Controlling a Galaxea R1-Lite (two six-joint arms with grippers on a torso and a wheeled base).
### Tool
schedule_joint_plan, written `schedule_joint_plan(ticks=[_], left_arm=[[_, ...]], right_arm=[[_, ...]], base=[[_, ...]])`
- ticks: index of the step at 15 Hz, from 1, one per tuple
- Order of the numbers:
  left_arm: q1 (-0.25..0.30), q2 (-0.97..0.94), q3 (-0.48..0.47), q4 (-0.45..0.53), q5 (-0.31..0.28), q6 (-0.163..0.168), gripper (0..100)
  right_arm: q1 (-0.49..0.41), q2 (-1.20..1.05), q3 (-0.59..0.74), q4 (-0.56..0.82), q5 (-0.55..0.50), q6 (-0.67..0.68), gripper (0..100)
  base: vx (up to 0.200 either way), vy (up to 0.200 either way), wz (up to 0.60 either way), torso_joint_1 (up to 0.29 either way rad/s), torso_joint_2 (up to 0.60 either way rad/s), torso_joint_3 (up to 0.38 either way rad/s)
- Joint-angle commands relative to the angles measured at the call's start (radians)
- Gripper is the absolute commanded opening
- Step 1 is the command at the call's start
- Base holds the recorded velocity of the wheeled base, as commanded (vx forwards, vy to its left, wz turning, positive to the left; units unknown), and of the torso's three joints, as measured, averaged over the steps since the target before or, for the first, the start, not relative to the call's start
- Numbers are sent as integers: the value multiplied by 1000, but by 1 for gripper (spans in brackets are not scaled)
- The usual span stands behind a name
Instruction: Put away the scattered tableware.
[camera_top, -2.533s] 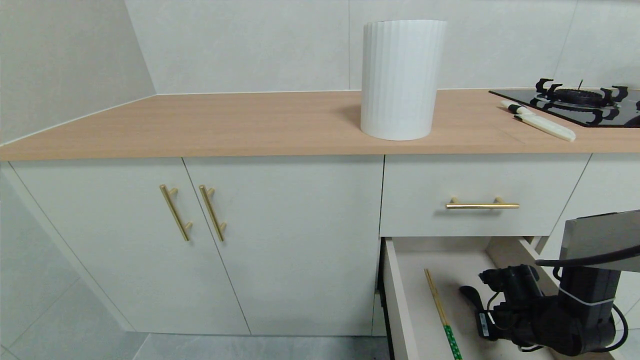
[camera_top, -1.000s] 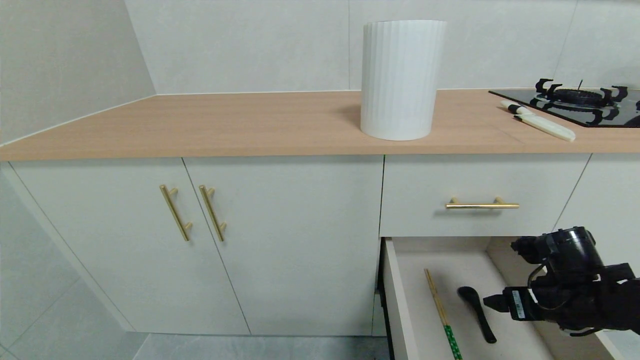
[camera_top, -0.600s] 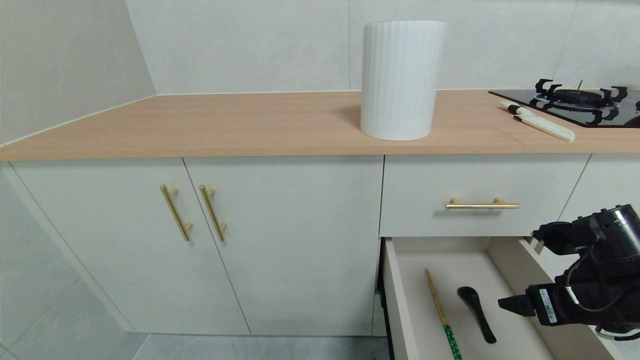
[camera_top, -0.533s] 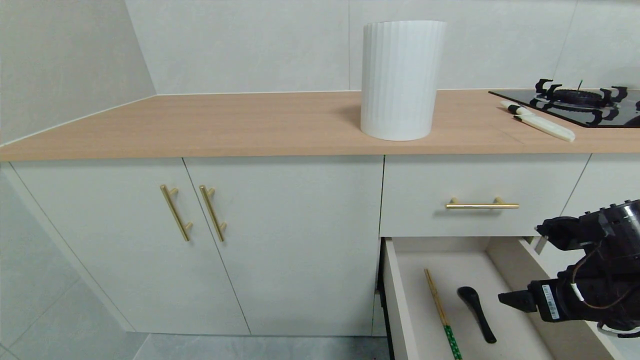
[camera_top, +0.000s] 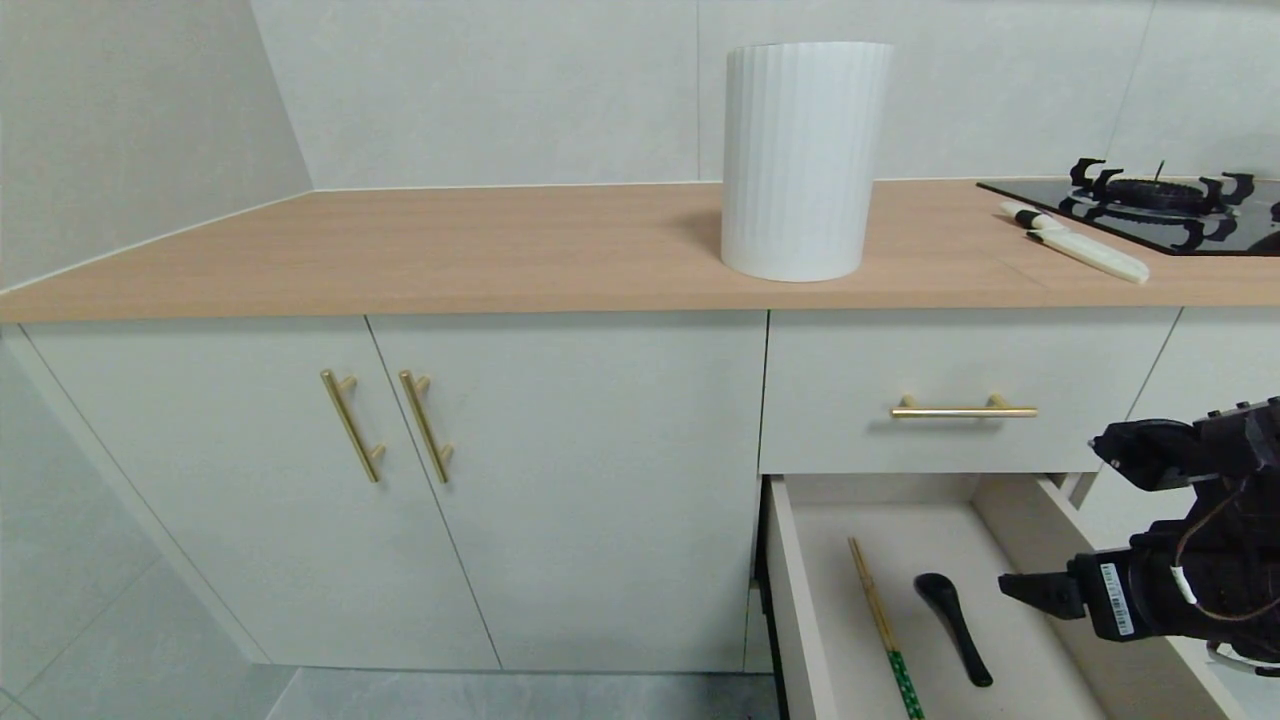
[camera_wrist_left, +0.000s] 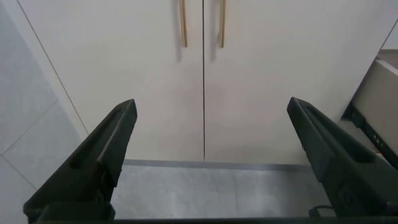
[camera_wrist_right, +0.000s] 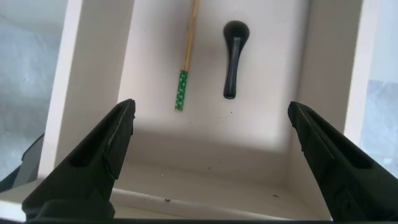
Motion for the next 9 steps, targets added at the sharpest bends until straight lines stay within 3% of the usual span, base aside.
schedule_joint_plan(ticks=[1,9], left_arm=[[1,2,0,0,0,1,100],[1,2,0,0,0,-2,100]], right_arm=[[4,-3,1,0,-1,1,100],[26,-20,16,5,1,-20,100]], base=[[-200,0,0,12,-2,2],[-200,0,0,2,4,1]])
